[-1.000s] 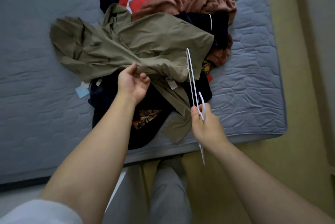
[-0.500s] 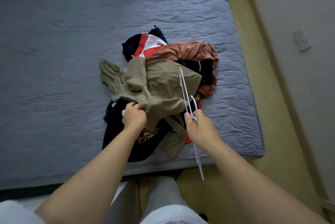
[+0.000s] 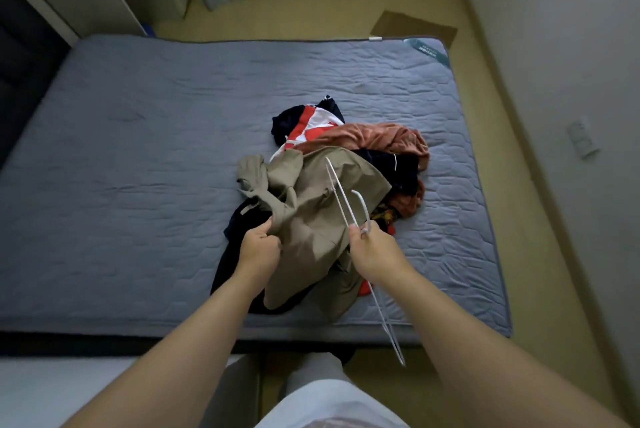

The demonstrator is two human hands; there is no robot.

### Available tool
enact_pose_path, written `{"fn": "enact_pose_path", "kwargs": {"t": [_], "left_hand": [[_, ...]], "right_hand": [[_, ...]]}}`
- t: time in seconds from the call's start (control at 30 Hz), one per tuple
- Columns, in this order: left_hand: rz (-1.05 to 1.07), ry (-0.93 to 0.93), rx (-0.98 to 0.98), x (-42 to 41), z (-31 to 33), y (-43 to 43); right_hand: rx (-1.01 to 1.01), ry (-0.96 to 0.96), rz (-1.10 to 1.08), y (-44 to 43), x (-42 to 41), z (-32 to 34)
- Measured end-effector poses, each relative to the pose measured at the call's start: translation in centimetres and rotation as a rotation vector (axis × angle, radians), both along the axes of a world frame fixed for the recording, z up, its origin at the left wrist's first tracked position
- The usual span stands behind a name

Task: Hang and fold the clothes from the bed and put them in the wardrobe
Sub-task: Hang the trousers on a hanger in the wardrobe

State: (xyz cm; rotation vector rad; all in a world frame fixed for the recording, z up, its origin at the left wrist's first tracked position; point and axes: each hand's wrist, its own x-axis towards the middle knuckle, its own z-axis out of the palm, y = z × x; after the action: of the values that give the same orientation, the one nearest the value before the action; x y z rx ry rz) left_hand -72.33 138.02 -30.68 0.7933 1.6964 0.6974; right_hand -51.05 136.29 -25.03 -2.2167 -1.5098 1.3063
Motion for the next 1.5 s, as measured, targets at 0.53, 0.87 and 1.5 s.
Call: {"fn": "enact_pose_path", "kwargs": {"t": [0.53,0.87,1.5], "left_hand": [[-0.494,-0.351,0.155,5.4,14.0,-14.8],[-0.015,-0.779,-0.53,3.1,11.3,-16.2],[0.395,-0.439,-0.607,10.0,9.9,-5.7]], "right_hand": [[-0.388,0.57,-0.539,-8.4,0.5,2.6],[-0.069,0.48,-0.317,-10.7,1.2,4.4],[0.178,0.209,-0.067,-15.0,7.8,9.8]]}}
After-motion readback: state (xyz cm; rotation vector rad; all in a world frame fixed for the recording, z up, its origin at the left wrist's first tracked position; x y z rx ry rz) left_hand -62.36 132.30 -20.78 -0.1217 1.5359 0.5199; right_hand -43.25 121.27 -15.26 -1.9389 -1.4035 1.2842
